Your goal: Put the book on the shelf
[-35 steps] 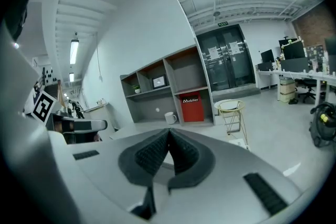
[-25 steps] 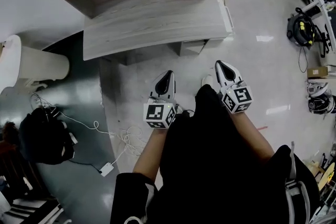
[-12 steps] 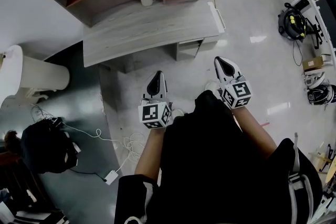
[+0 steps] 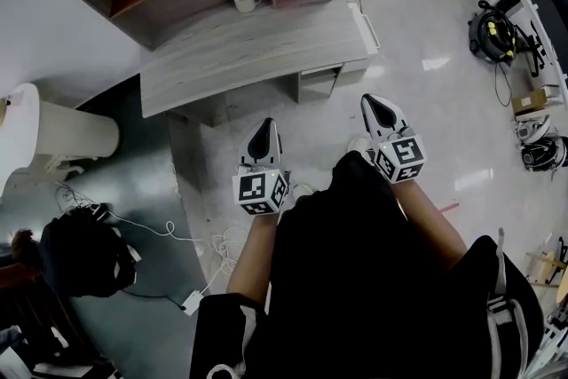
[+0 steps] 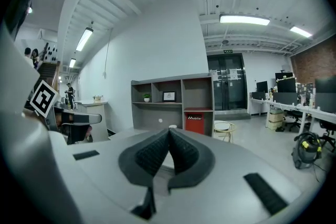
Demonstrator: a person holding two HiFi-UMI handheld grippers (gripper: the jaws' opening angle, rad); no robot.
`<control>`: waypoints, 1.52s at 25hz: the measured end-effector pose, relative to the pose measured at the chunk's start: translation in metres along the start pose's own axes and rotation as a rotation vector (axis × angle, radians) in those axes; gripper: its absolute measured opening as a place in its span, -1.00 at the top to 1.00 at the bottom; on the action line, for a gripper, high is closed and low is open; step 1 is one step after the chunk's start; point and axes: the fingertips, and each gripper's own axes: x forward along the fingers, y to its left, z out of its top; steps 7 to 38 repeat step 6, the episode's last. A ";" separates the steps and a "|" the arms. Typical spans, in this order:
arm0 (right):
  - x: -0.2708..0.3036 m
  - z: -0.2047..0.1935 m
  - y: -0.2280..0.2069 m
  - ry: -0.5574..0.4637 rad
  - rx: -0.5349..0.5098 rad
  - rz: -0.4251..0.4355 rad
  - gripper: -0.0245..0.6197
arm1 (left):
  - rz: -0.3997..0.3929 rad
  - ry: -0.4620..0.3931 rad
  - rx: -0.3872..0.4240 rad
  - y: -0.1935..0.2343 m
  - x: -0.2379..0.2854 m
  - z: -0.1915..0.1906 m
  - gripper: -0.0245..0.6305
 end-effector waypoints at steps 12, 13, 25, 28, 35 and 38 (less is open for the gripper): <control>-0.002 0.002 -0.001 -0.008 -0.001 0.001 0.92 | -0.032 -0.012 -0.076 0.007 0.006 -0.002 0.87; -0.002 0.002 -0.001 -0.008 -0.001 0.001 0.92 | -0.032 -0.012 -0.076 0.007 0.006 -0.002 0.87; -0.002 0.002 -0.001 -0.008 -0.001 0.001 0.92 | -0.032 -0.012 -0.076 0.007 0.006 -0.002 0.87; -0.002 0.002 -0.001 -0.008 -0.001 0.001 0.92 | -0.032 -0.012 -0.076 0.007 0.006 -0.002 0.87; -0.002 0.002 -0.001 -0.008 -0.001 0.001 0.92 | -0.032 -0.012 -0.076 0.007 0.006 -0.002 0.87; -0.002 0.002 -0.001 -0.008 -0.001 0.001 0.92 | -0.032 -0.012 -0.076 0.007 0.006 -0.002 0.87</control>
